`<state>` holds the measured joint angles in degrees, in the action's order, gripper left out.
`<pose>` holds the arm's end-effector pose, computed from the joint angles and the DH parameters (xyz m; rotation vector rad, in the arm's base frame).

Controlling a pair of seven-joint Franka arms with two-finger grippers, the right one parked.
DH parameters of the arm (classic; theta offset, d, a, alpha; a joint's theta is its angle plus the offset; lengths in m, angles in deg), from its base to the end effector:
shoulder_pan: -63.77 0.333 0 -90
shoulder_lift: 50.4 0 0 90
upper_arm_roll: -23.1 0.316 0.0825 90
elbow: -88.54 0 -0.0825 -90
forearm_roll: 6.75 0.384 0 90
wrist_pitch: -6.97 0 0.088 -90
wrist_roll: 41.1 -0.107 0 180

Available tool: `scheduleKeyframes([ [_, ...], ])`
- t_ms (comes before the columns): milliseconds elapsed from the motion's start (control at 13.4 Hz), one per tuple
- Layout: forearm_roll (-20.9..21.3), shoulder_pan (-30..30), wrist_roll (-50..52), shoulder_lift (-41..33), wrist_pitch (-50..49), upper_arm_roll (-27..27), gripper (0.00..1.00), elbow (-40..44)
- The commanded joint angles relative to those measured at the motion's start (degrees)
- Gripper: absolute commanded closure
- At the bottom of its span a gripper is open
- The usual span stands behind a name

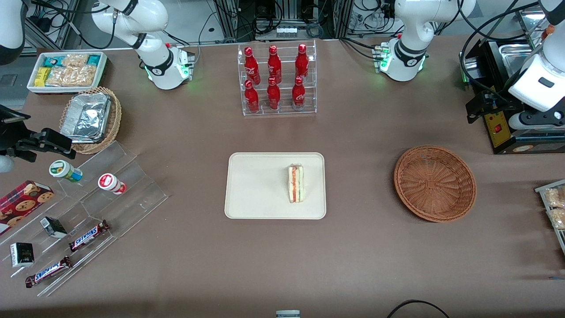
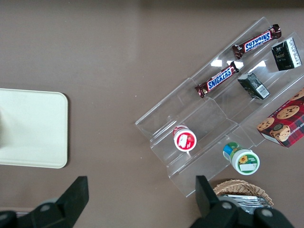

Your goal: Place sandwich from basket to tray

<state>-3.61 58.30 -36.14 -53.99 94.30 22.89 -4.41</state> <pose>0.5278 -0.0464 0.6304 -3.0831 0.0169 0.0465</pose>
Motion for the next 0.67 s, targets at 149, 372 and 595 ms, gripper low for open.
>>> scheduleKeyframes([
  [149, -0.5, 0.2, -0.5, -0.2, -1.4, -0.2, 0.00, 0.8],
  [372, -2.4, 0.5, -0.2, -0.2, -1.9, -0.1, 0.00, 0.6],
  [595, -2.4, 0.5, -0.4, -0.2, -3.0, 0.0, 0.00, 0.4],
])
